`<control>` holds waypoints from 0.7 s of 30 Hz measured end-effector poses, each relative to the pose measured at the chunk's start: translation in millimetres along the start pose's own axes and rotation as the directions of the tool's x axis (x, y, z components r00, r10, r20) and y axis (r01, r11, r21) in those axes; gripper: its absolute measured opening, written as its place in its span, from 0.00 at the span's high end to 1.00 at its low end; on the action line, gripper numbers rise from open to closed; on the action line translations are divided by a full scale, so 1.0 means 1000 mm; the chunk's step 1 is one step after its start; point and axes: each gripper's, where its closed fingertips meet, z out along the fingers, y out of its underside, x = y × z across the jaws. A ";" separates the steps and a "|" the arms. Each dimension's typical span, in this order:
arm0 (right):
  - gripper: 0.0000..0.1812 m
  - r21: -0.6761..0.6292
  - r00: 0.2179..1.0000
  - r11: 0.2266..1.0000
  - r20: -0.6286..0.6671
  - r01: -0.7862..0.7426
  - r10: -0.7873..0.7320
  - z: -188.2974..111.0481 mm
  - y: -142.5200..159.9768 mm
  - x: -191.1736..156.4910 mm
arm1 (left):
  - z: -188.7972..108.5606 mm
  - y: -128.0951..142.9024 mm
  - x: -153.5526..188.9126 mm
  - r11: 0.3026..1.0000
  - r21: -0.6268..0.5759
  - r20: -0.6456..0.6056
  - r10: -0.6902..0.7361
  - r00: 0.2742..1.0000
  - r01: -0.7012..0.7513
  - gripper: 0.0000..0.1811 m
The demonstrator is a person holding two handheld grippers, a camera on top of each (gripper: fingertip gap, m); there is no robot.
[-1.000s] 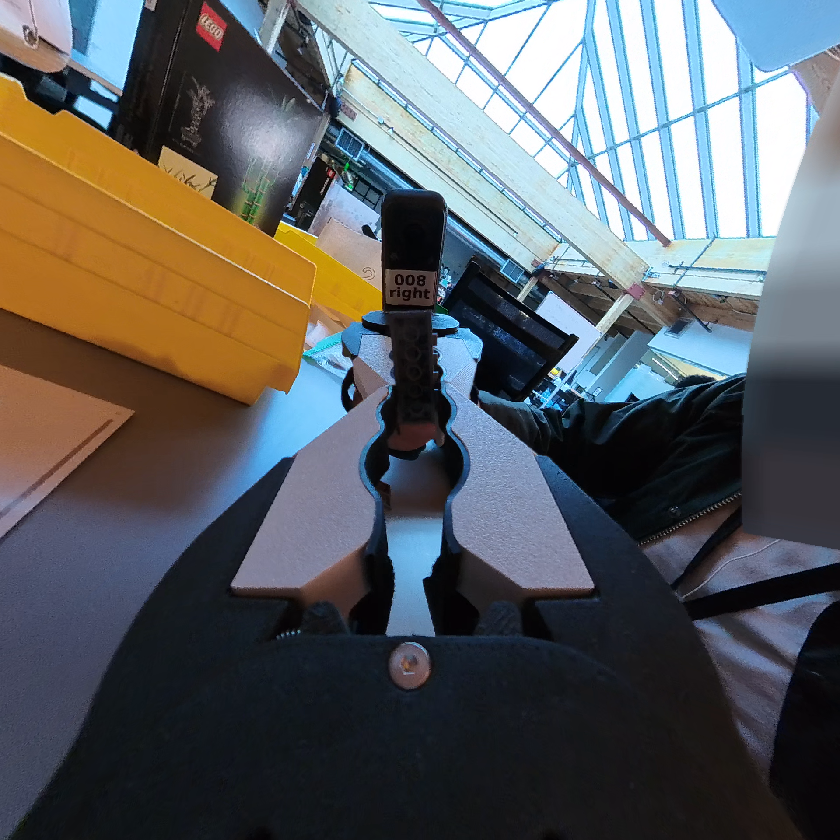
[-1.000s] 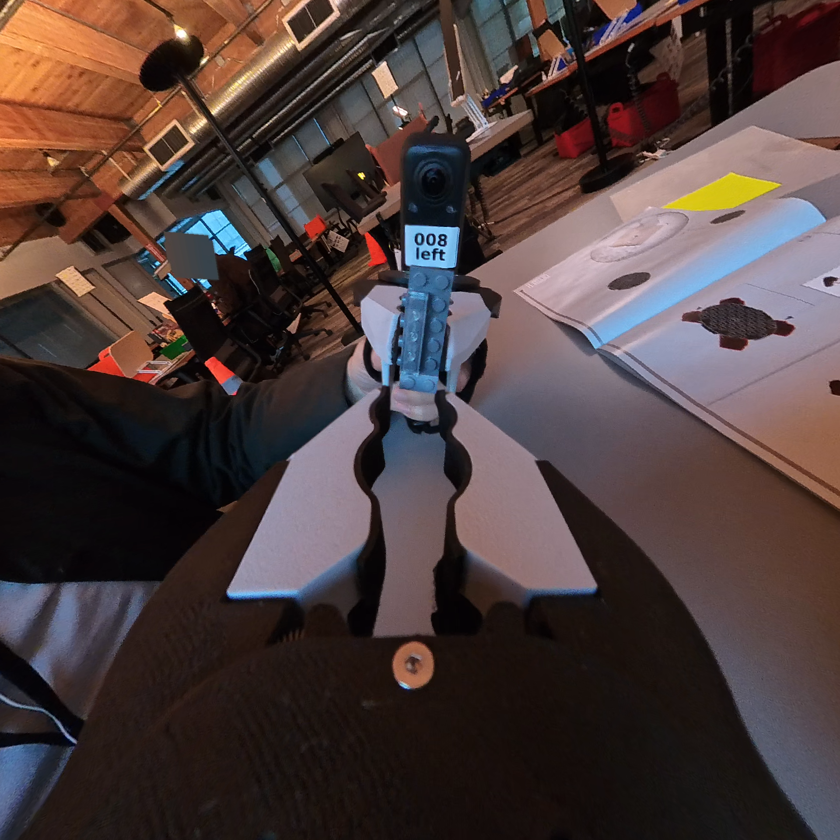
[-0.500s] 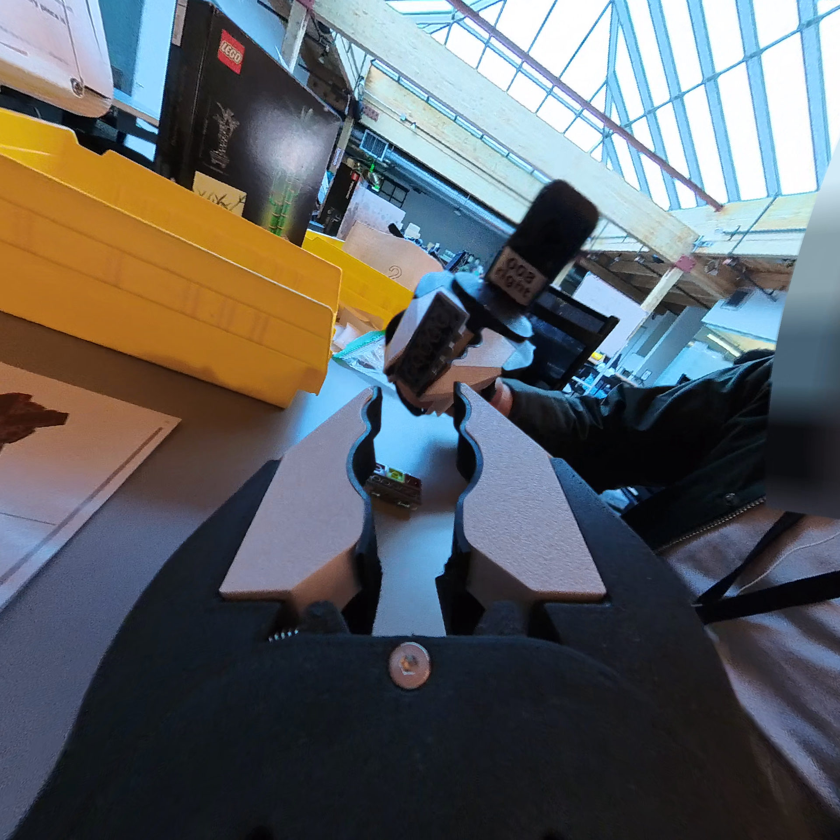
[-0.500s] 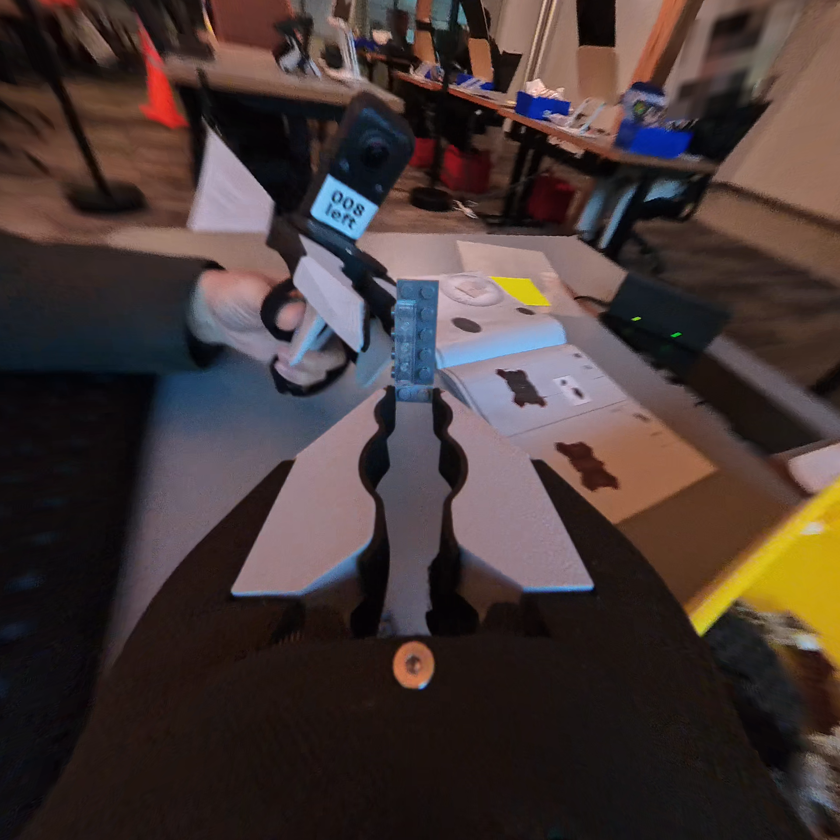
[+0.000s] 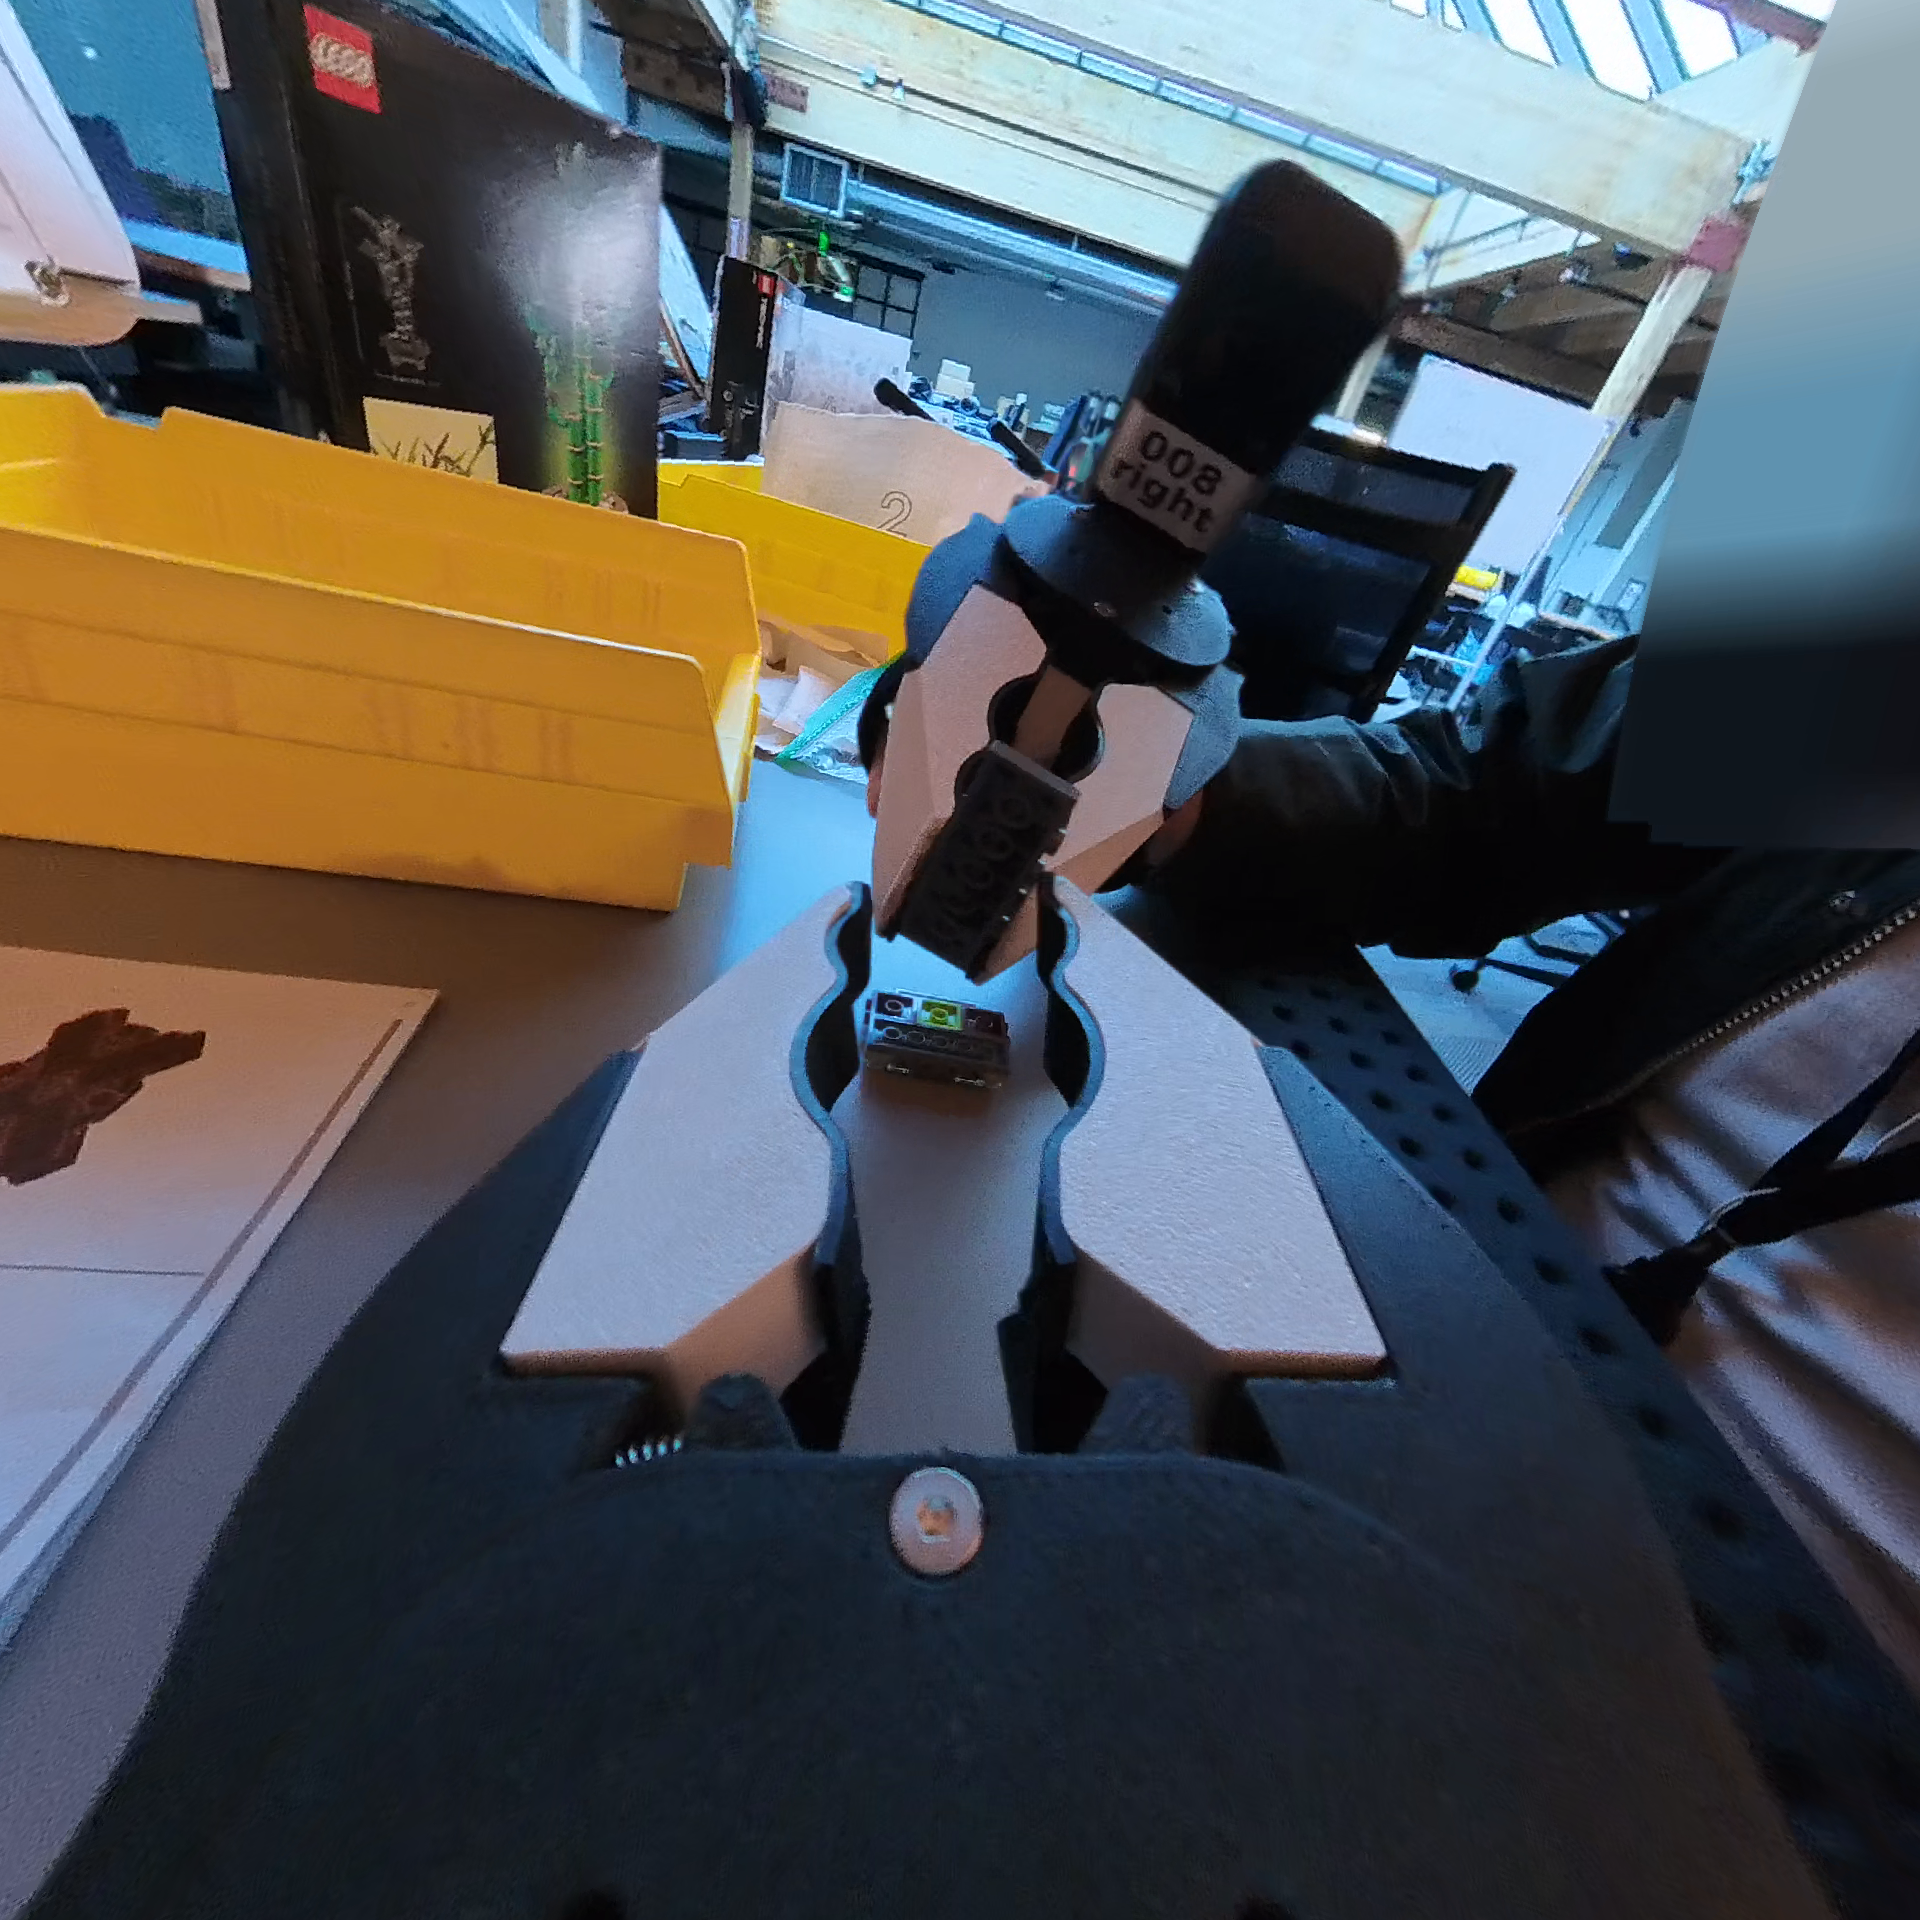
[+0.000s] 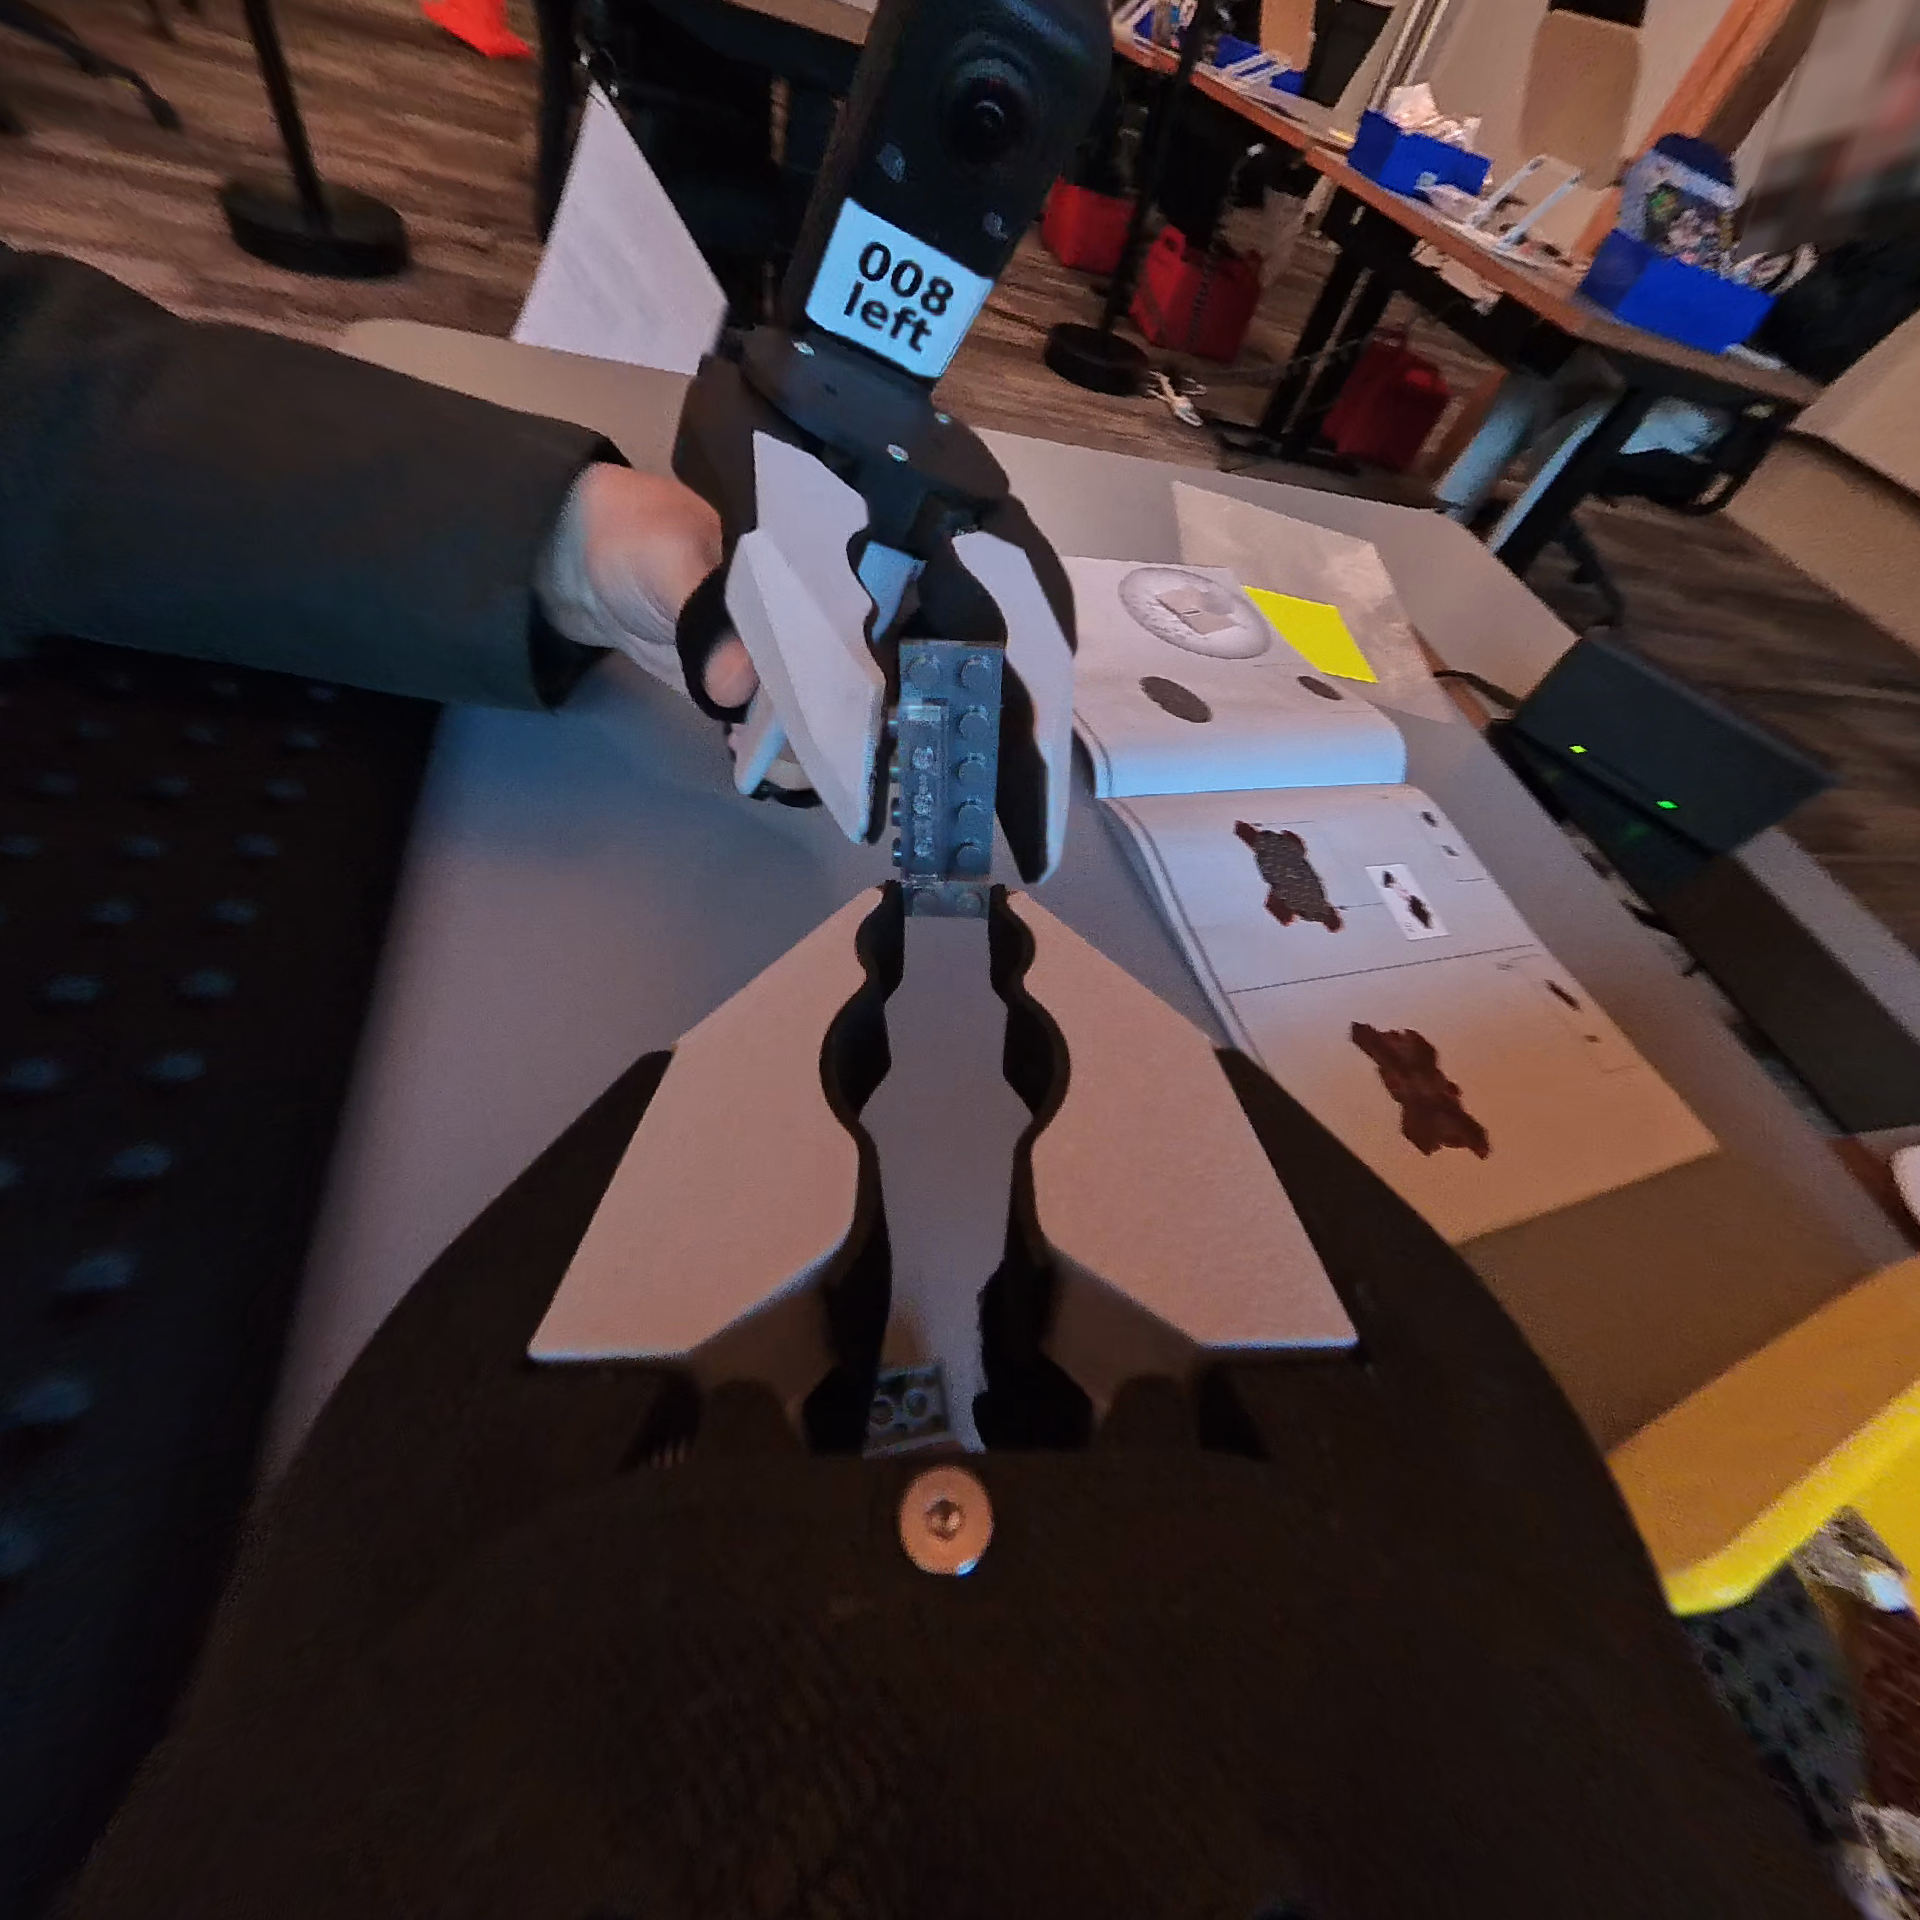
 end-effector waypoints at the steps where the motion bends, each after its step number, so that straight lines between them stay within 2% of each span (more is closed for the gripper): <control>1: 0.92 0.001 1.000 1.000 0.019 -0.014 0.014 0.000 0.000 -0.002 | 0.000 0.000 0.003 1.000 -0.001 -0.007 0.019 1.000 -0.019 0.86; 5: 0.92 0.026 0.986 0.992 0.117 -0.121 0.117 -0.002 -0.001 -0.010 | 0.000 0.001 0.010 0.998 -0.021 -0.028 0.053 0.998 -0.054 0.90; 9: 0.92 0.050 0.958 0.970 0.176 -0.237 0.225 -0.003 -0.005 -0.010 | 0.000 -0.003 0.011 0.999 0.005 -0.060 -0.036 0.998 0.036 0.90; 15: 0.92 0.025 0.938 0.954 0.194 -0.298 0.288 -0.002 -0.002 -0.009 | 0.002 -0.001 0.008 0.997 0.000 -0.060 -0.072 0.996 0.072 0.91; 21: 0.92 0.060 0.878 0.919 0.328 -0.389 0.350 -0.009 -0.016 -0.021 | -0.002 -0.008 0.022 0.994 0.005 -0.157 -0.104 0.982 0.106 0.91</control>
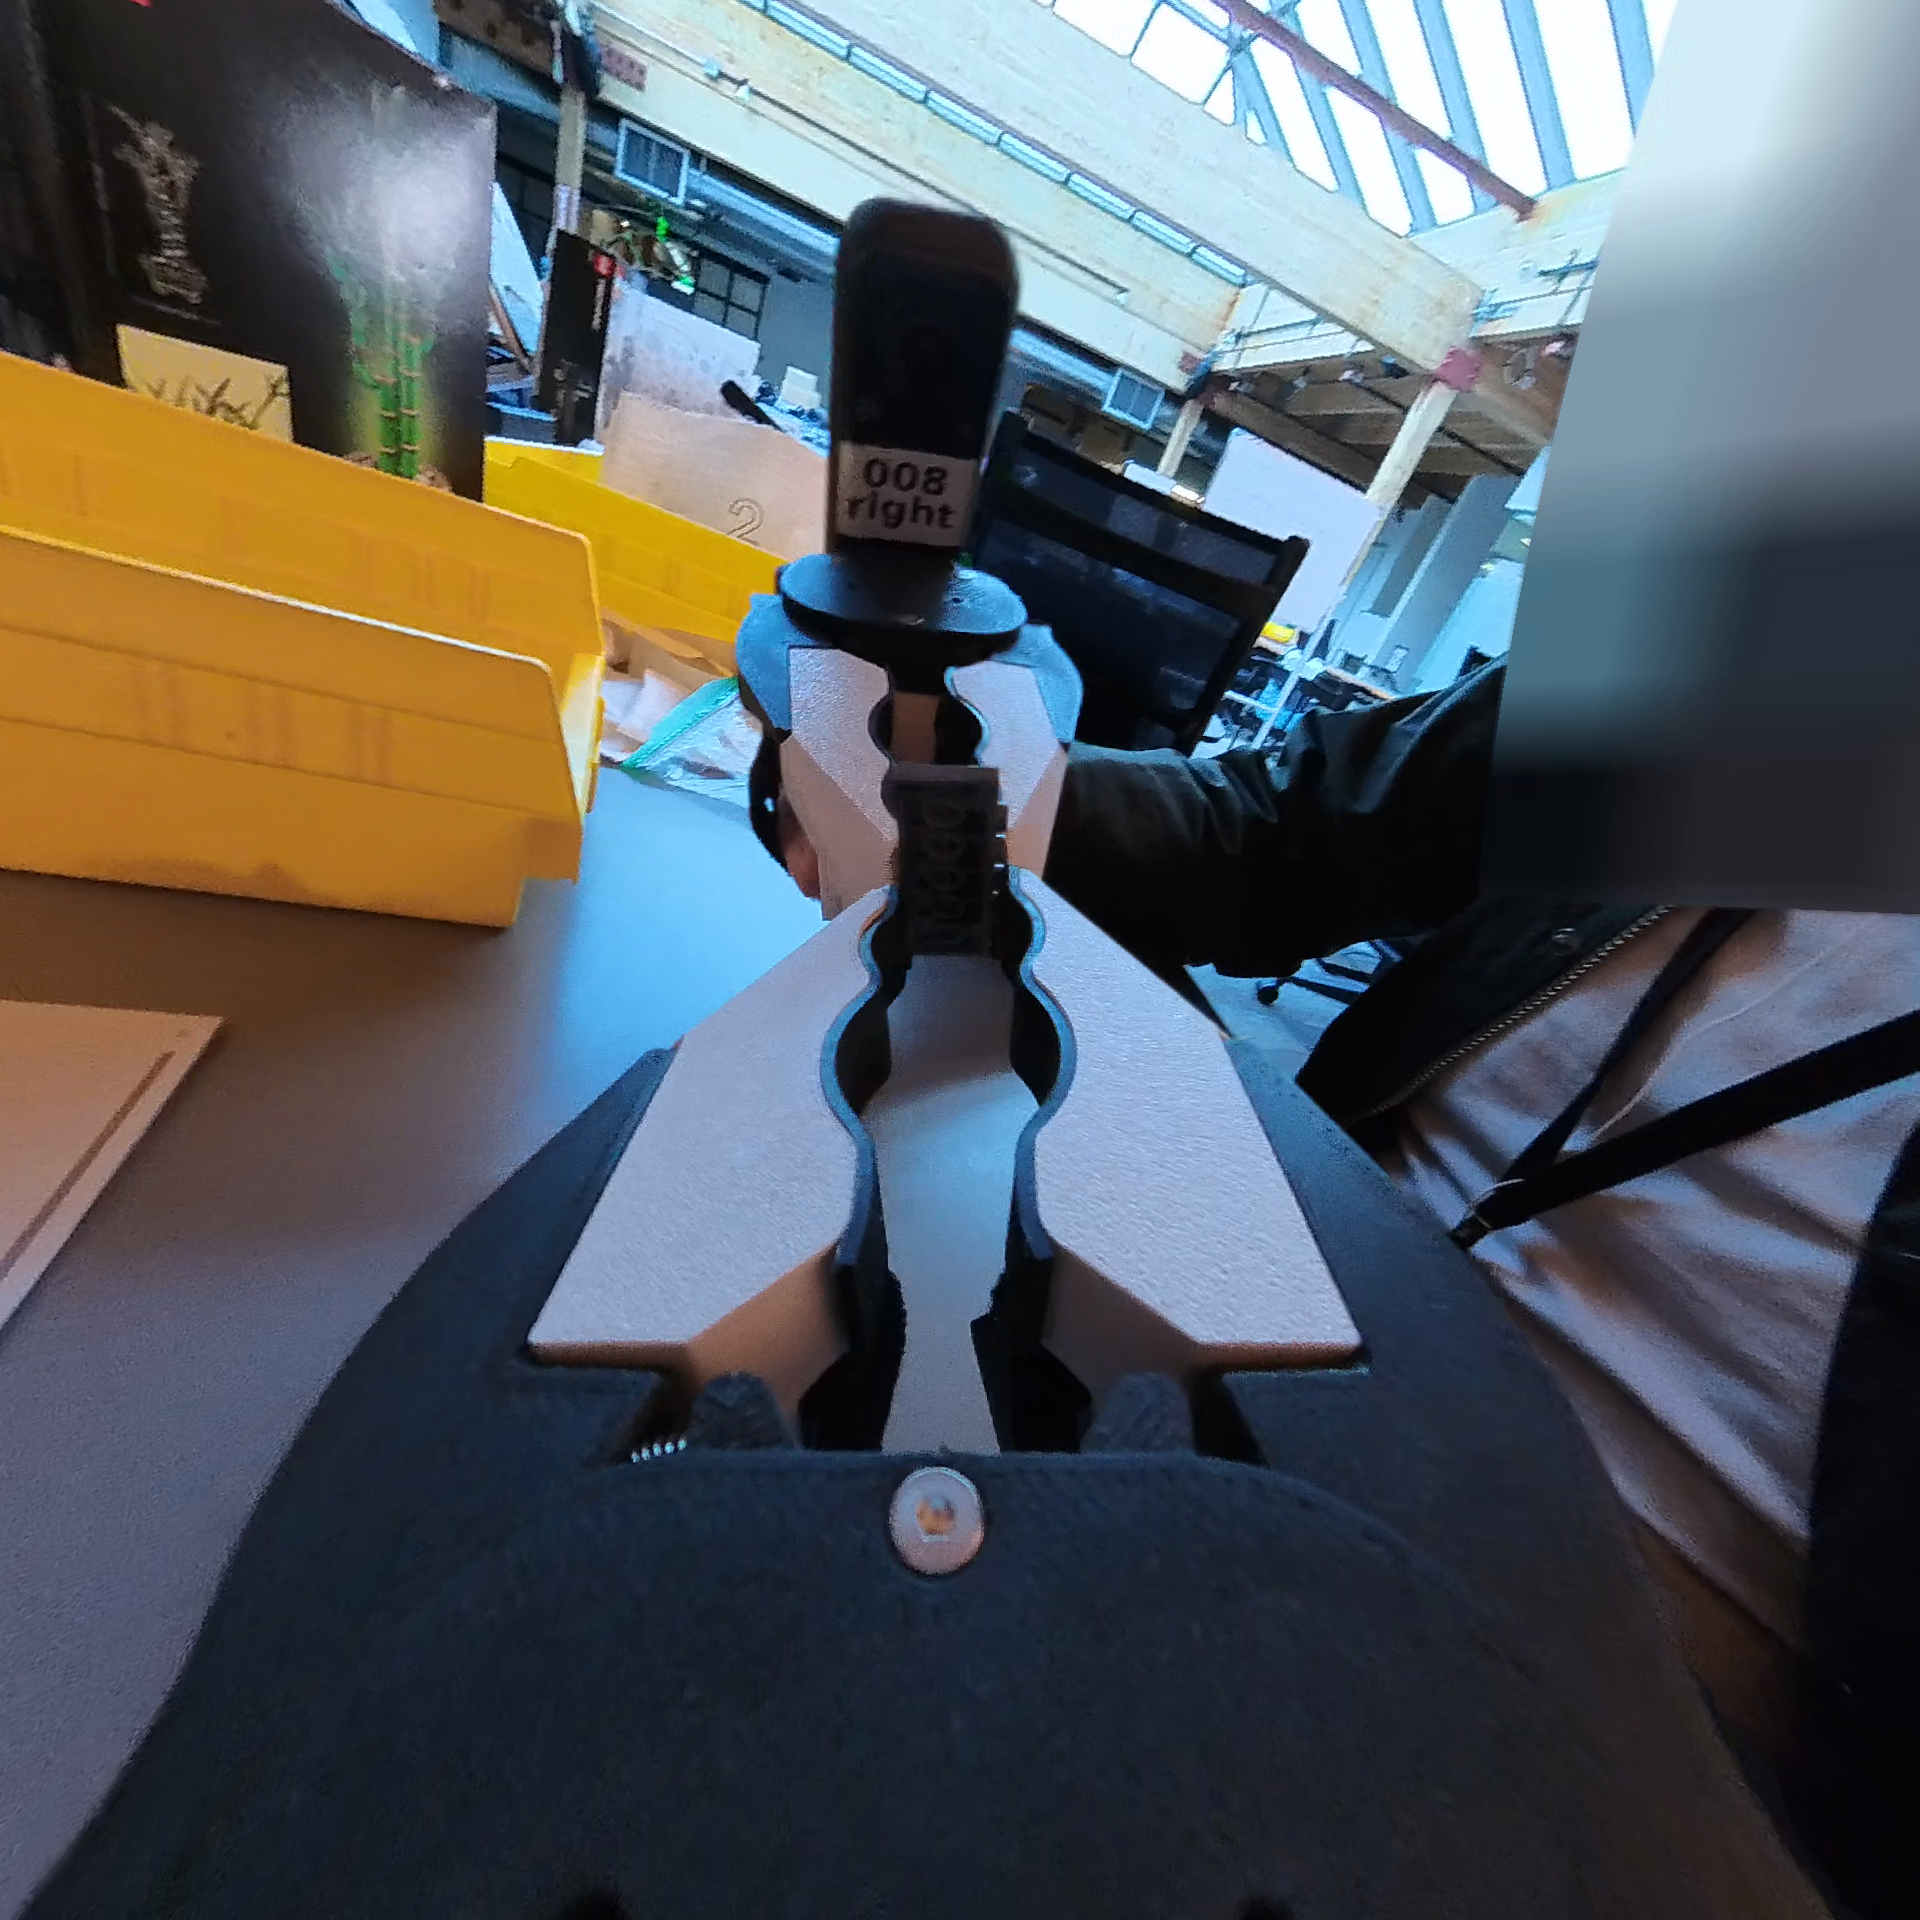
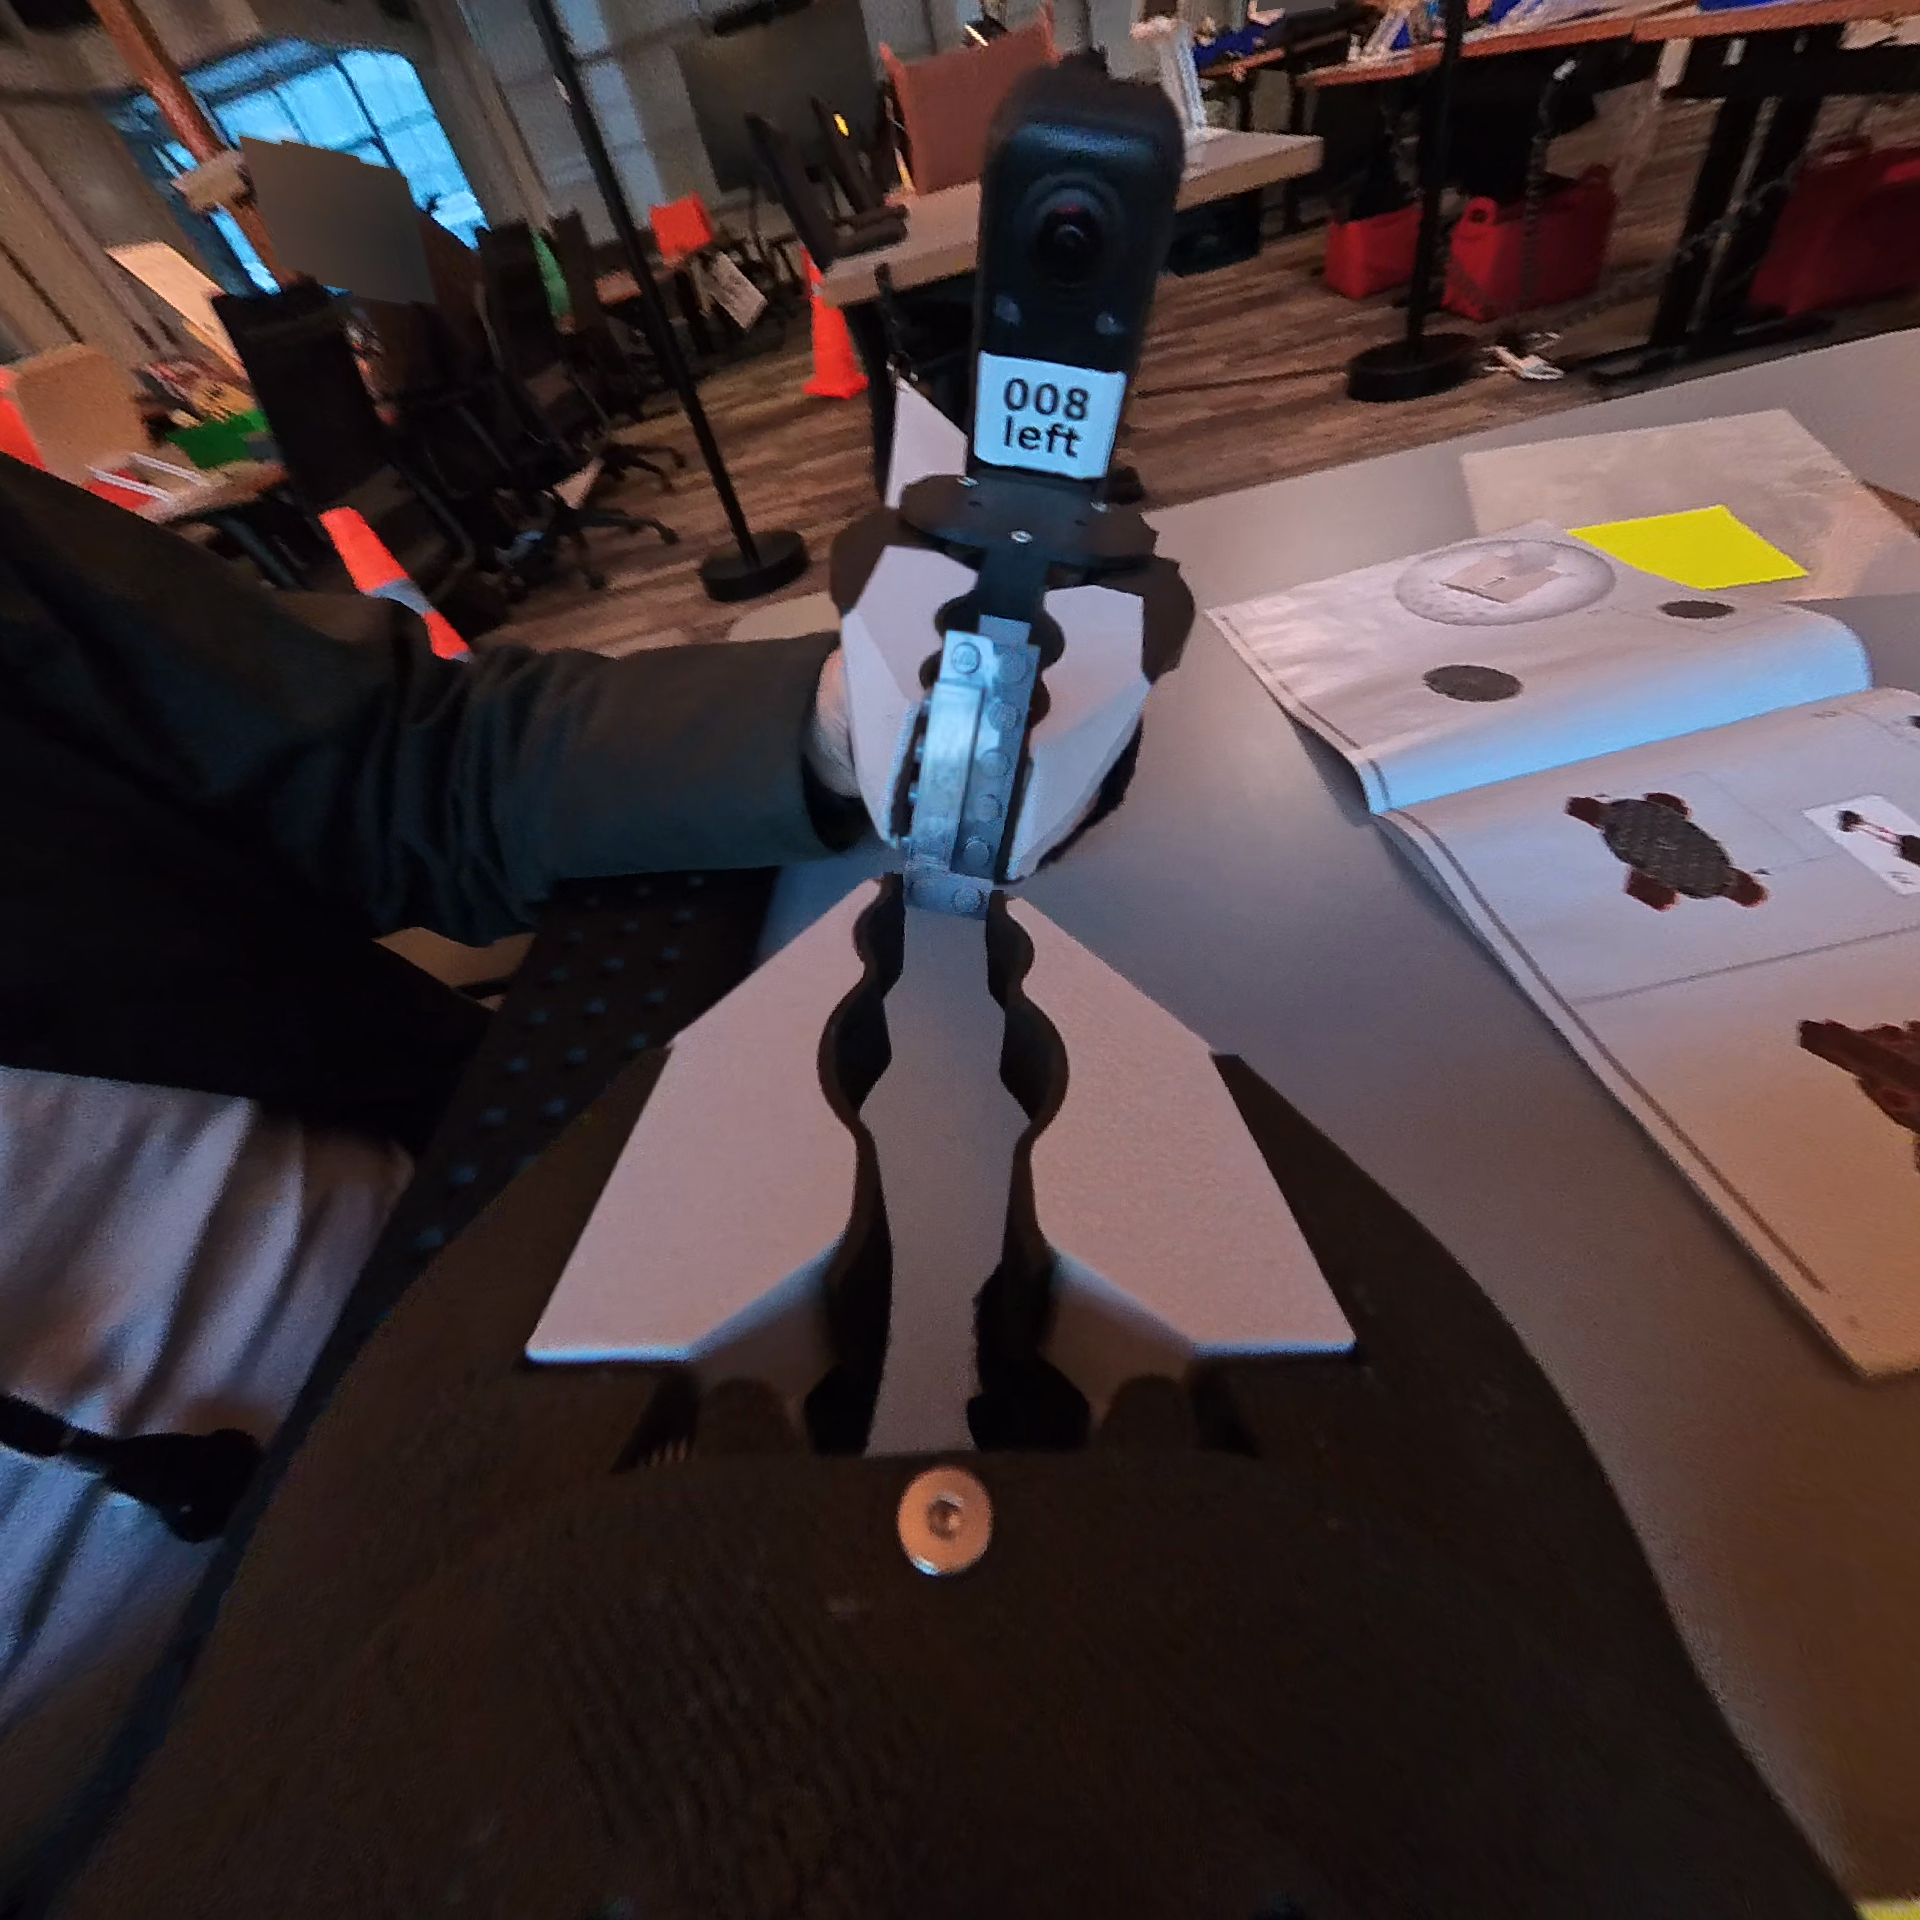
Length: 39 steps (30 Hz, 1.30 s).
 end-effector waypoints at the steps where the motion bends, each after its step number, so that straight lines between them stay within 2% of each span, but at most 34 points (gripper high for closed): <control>1: 0.92 0.015 1.000 1.000 0.024 -0.015 0.014 -0.001 -0.002 -0.003 | 0.000 -0.001 0.003 1.000 0.009 -0.018 -0.007 1.000 0.007 0.91; 12: 0.92 0.054 0.961 0.983 0.226 -0.173 0.157 -0.003 -0.007 -0.020 | 0.000 -0.004 0.019 1.000 0.015 -0.114 -0.017 0.993 0.019 0.92; 14: 0.92 0.041 0.962 0.981 0.208 -0.192 0.179 -0.002 -0.004 -0.014 | 0.000 -0.002 0.014 1.000 0.002 -0.087 -0.024 0.996 0.024 0.91; 19: 0.92 0.038 0.987 0.988 0.065 -0.147 0.144 0.001 0.003 0.005 | -0.004 0.004 -0.005 0.998 -0.021 0.011 -0.055 0.998 0.055 0.91; 29: 0.92 0.029 0.974 0.976 0.076 -0.214 0.211 0.001 0.006 0.009 | -0.002 0.011 -0.010 0.997 -0.063 0.039 -0.052 0.998 0.055 0.91; 39: 0.92 0.025 0.981 0.982 0.066 -0.185 0.183 -0.001 0.004 0.008 | -0.001 0.009 -0.009 0.997 -0.045 0.032 -0.068 0.997 0.069 0.91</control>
